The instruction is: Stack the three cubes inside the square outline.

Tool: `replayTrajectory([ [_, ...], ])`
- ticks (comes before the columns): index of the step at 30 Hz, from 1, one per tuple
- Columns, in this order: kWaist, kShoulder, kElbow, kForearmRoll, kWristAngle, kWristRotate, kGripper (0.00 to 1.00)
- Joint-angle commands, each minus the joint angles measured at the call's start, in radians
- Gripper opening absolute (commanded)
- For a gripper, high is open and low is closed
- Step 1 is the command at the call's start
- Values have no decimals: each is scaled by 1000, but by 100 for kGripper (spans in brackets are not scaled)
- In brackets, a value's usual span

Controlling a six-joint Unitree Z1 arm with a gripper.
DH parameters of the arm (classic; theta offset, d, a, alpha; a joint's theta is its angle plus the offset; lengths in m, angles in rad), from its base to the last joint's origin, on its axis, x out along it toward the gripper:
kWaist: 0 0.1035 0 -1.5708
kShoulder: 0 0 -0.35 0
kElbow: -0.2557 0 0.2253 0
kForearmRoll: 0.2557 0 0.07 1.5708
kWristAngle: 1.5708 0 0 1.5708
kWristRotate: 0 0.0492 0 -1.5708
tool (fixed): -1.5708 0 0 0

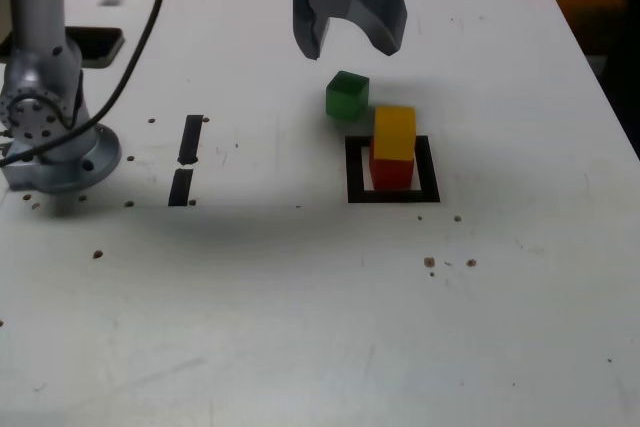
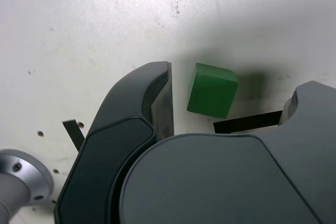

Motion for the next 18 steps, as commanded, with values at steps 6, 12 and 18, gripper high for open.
replayTrajectory([
  [6,5,-4,47,-19,3,78,85],
  [12,5,1,78,-55,12,95,85],
  [18,7,34,105,-110,-7,95,85],
])
